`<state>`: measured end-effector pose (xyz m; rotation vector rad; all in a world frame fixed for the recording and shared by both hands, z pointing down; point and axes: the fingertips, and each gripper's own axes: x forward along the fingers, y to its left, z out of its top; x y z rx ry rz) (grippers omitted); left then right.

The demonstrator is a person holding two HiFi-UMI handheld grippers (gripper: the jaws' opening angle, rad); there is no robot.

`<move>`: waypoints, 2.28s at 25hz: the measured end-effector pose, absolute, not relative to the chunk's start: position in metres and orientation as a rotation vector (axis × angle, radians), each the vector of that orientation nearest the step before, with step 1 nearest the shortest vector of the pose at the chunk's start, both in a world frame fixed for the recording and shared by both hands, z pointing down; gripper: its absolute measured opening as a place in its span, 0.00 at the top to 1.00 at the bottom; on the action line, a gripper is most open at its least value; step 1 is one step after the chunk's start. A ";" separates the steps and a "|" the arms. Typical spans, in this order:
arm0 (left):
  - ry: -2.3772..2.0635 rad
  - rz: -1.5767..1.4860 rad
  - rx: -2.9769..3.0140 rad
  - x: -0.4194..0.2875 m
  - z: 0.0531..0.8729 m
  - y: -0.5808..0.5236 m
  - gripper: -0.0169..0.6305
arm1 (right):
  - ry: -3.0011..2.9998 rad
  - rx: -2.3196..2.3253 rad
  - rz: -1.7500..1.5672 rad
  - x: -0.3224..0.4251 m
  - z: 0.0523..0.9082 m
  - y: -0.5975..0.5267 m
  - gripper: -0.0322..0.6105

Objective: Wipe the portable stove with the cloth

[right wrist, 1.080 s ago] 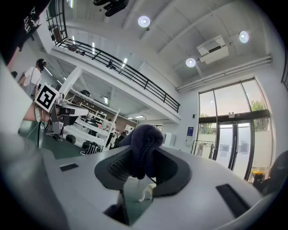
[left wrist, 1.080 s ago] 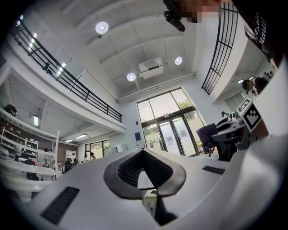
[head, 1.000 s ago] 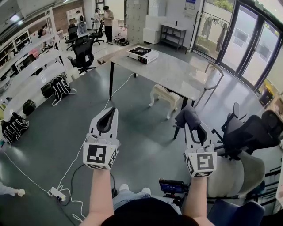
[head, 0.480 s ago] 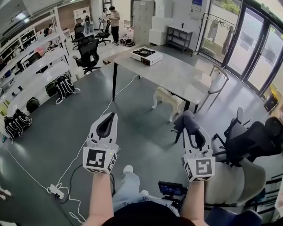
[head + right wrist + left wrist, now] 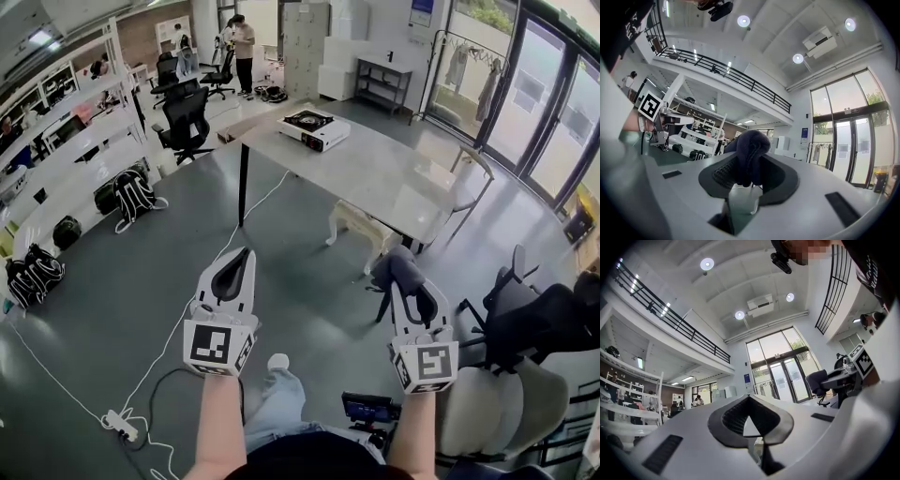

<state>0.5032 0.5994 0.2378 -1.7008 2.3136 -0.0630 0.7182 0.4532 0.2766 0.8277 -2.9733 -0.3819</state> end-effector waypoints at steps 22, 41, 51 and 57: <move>2.292 -0.012 -1.803 0.252 0.243 0.432 0.96 | -2.884 0.901 -0.358 0.470 0.274 0.304 0.76; 2.404 -0.065 -1.736 0.107 0.283 0.322 0.96 | -2.895 0.746 -0.326 0.313 0.309 0.167 0.76; 2.400 -0.118 -1.760 -0.003 0.294 0.193 0.96 | -2.887 0.746 -0.301 0.199 0.322 0.047 0.76; 2.352 -0.174 -1.824 -0.026 0.302 0.118 0.96 | -2.882 0.814 -0.252 0.176 0.327 -0.022 0.76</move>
